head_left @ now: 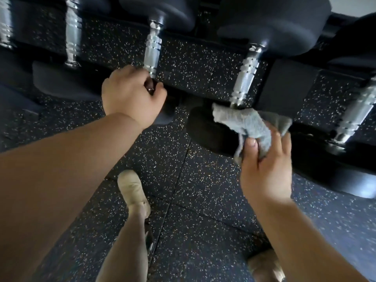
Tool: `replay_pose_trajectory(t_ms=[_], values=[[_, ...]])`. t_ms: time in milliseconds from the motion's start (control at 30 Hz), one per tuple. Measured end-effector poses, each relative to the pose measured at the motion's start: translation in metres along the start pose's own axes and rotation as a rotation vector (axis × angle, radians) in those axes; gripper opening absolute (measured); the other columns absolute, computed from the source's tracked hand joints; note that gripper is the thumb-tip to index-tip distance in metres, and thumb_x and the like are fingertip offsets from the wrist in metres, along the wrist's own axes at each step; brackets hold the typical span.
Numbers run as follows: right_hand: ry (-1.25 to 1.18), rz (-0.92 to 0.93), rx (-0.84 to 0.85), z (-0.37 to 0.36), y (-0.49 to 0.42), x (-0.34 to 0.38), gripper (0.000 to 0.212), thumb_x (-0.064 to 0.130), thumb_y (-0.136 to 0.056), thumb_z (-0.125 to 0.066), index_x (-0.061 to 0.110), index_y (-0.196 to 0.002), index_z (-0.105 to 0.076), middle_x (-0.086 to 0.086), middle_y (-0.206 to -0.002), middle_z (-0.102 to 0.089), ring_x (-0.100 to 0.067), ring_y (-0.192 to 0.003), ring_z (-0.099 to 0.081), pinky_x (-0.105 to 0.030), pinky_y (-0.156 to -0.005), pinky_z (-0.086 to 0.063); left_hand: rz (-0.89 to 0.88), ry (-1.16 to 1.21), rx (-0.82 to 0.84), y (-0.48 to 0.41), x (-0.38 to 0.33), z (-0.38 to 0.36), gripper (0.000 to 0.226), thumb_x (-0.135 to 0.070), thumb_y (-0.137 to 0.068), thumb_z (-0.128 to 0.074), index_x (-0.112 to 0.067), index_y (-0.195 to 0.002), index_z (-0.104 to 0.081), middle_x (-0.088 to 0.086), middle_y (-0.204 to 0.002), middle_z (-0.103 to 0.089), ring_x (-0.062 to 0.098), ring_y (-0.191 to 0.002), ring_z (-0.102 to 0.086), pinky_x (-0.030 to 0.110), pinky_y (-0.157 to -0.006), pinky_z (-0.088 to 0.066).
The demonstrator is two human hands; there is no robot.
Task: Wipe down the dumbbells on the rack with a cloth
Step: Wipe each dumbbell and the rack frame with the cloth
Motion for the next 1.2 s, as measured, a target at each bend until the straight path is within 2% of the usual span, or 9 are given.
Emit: replay_pose_trajectory(t_ms=[267,433,567,700,800,867,933,1000,1200], values=[[0.249,0.243,-0.181,-0.018,0.024,0.075,0.054,0.039,-0.101,-0.055,0.010,-0.146,-0.054,-0.023,-0.142,-0.053,-0.045,-0.144,-0.035,-0.065,-0.119,-0.025,-0.114,-0.047,-0.028,0.003,-0.011,-0.001,0.042,-0.048,-0.094,-0.048,-0.013,-0.101,-0.070,0.016,-0.102,-0.068,0.041,-0.092,-0.060,0.045,-0.073,-0.044],[-0.090,-0.286,-0.231,0.000,0.017,0.004,0.053,0.046,-0.107,-0.032,0.020,-0.151,-0.045,-0.002,-0.148,-0.046,-0.011,-0.139,-0.038,-0.014,-0.110,-0.030,-0.222,-0.048,0.096,-0.006,-0.015,-0.010,0.039,-0.049,-0.092,-0.049,-0.016,-0.096,-0.070,0.017,-0.099,-0.068,0.042,-0.092,-0.060,0.047,-0.077,-0.048],[-0.207,-0.485,-0.340,0.006,0.025,-0.008,0.037,0.036,-0.110,-0.036,0.013,-0.120,-0.062,-0.006,-0.116,-0.062,-0.023,-0.107,-0.059,-0.023,-0.083,-0.038,-0.668,-0.195,0.228,0.003,-0.044,-0.018,0.051,-0.058,-0.088,-0.041,-0.017,-0.100,-0.068,0.012,-0.099,-0.066,0.037,-0.096,-0.059,0.046,-0.082,-0.045],[-0.080,-0.355,-0.299,-0.022,0.046,0.048,0.049,0.041,-0.107,-0.035,0.020,-0.151,-0.040,-0.010,-0.158,-0.033,-0.029,-0.149,-0.029,-0.040,-0.125,-0.025,-0.691,-0.081,0.258,0.005,-0.044,-0.015,0.043,-0.051,-0.088,-0.045,-0.017,-0.099,-0.068,0.008,-0.094,-0.066,0.034,-0.094,-0.059,0.046,-0.083,-0.046],[-0.043,-0.369,-0.271,-0.033,0.058,0.057,0.063,0.048,-0.107,-0.032,0.023,-0.163,-0.018,-0.003,-0.170,-0.013,-0.022,-0.159,0.000,-0.027,-0.126,-0.001,-0.688,-0.003,0.226,0.006,-0.041,-0.012,0.035,-0.046,-0.087,-0.050,-0.017,-0.096,-0.067,0.006,-0.093,-0.066,0.035,-0.092,-0.058,0.046,-0.078,-0.048],[-0.110,-0.409,-0.300,-0.020,0.045,0.037,0.057,0.050,-0.107,-0.033,0.023,-0.157,-0.034,-0.005,-0.163,-0.034,-0.022,-0.153,-0.026,-0.034,-0.125,-0.023,-0.699,0.017,0.206,0.006,-0.041,-0.011,0.032,-0.045,-0.086,-0.052,-0.018,-0.095,-0.066,0.006,-0.092,-0.065,0.035,-0.091,-0.058,0.046,-0.072,-0.048],[-0.297,-0.579,-0.330,-0.005,0.029,-0.005,0.041,0.050,-0.107,-0.037,0.023,-0.122,-0.064,-0.005,-0.124,-0.068,-0.022,-0.120,-0.062,-0.033,-0.098,-0.051,-0.712,0.003,0.209,0.007,-0.042,-0.013,0.031,-0.045,-0.086,-0.053,-0.018,-0.095,-0.066,0.005,-0.091,-0.065,0.035,-0.091,-0.057,0.045,-0.069,-0.047],[-0.435,-0.760,-0.240,-0.005,0.019,-0.040,0.047,0.049,-0.107,-0.042,0.011,-0.117,-0.067,-0.011,-0.099,-0.071,-0.031,-0.097,-0.068,-0.032,-0.076,-0.050,-0.712,-0.022,0.215,0.009,-0.043,-0.015,0.031,-0.044,-0.086,-0.052,-0.018,-0.095,-0.065,0.005,-0.091,-0.064,0.035,-0.090,-0.056,0.044,-0.067,-0.045],[-0.584,-0.682,-0.282,-0.025,0.051,-0.015,0.045,0.047,-0.109,-0.035,0.021,-0.144,-0.048,0.011,-0.121,-0.064,-0.007,-0.115,-0.060,-0.006,-0.091,-0.043,-0.690,-0.056,0.210,0.009,-0.044,-0.013,0.030,-0.044,-0.084,-0.051,-0.018,-0.093,-0.063,0.007,-0.090,-0.063,0.037,-0.088,-0.056,0.043,-0.066,-0.041]])
Point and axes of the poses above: each hand's wrist, its own y-axis away from the middle knuckle, its own z-axis out of the back of the hand, x = y × z, the point moved 10 cm from there along -y, towards the middle knuckle
